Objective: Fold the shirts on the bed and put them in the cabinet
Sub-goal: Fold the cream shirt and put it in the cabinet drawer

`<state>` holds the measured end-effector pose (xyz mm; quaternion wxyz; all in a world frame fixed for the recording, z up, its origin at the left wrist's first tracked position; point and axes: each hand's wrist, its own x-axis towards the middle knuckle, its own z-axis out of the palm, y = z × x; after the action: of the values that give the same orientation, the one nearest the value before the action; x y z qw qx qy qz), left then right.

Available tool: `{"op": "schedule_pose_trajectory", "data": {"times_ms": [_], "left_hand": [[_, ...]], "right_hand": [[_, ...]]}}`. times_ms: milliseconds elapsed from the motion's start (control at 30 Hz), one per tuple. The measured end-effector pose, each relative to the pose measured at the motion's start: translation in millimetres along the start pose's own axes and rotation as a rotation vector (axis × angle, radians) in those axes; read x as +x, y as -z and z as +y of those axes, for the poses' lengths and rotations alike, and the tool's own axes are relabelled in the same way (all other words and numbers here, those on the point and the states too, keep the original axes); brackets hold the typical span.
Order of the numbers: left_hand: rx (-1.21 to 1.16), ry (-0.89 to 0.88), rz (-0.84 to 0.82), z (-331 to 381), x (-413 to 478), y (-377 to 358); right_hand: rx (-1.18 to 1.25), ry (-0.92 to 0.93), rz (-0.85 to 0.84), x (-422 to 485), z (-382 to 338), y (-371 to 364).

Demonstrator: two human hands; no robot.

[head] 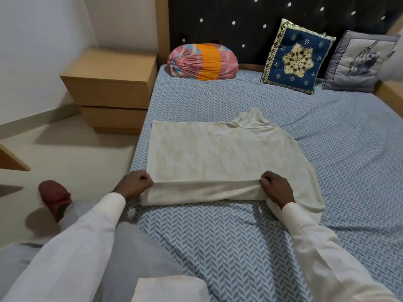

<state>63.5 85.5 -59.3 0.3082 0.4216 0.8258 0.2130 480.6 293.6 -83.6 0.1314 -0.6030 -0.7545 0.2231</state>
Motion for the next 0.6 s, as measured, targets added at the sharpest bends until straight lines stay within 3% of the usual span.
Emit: {"op": "schedule_pose_trajectory", "data": {"times_ms": [133, 333, 500, 600], "left_hand": [[-0.244, 0.105, 0.167, -1.7, 35.0, -8.4], [-0.204, 0.112, 0.291, 11.1, 70.4, -27.3], [0.08, 0.175, 0.349, 10.0, 78.7, -38.0], [0.401, 0.022, 0.475, 20.3, 71.7, -53.8]], "right_hand": [[-0.014, -0.035, -0.028, 42.1, -12.6, -9.5], [0.009, -0.181, -0.08, 76.6, -19.7, -20.9], [-0.037, -0.131, -0.122, 83.7, -19.9, -28.1], [-0.089, -0.068, -0.015, 66.3, -21.6, -16.2]]}}
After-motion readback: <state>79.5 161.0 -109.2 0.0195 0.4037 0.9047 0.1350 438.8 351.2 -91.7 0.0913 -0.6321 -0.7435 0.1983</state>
